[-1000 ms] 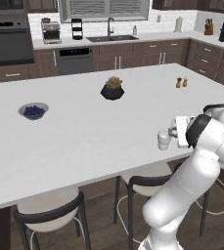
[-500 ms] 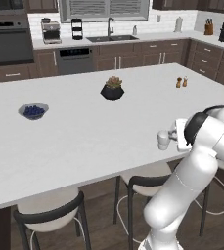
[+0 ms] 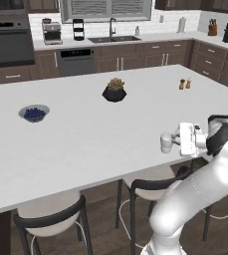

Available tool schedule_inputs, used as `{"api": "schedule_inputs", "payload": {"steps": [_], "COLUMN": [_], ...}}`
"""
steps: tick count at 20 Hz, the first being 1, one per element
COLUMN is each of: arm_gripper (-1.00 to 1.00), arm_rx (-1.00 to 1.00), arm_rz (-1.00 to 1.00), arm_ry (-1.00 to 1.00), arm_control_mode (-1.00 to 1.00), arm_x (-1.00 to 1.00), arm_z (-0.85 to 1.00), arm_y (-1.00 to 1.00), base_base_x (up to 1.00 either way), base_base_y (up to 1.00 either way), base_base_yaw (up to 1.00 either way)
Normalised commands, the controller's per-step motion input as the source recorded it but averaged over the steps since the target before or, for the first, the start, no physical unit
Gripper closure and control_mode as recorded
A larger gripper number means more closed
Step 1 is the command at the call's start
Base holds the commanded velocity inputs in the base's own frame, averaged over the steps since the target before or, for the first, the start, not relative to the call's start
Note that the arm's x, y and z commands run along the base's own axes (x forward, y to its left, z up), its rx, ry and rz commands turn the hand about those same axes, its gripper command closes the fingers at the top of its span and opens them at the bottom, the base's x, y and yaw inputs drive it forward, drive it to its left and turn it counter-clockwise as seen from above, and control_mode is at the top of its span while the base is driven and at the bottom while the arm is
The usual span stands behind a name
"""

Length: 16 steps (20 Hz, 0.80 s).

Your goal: Take a straw from the drawer in front and place it inside the glass cup on the dining counter.

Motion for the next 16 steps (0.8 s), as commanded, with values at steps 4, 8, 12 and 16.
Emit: {"api": "schedule_inputs", "payload": {"steps": [4,8,12,16], "arm_gripper": [1.00,1.00,1.00,1.00], "arm_rx": [0.00,0.00,0.00,0.00], "arm_rz": [0.00,0.00,0.00,0.00], "arm_ry": [0.00,0.02,0.00,0.00], "arm_control_mode": [-1.00,-1.00,-1.00,-1.00], "arm_x": [0.00,0.00,0.00,0.00], "arm_z": [0.18,0.34,0.30,0.19], "arm_y": [0.00,0.00,0.00,0.00], "base_base_x": [0.00,0.00,0.00,0.00], "base_base_y": [0.00,0.00,0.00,0.00], "base_base_yaw": [0.00,0.00,0.00,0.00]}}
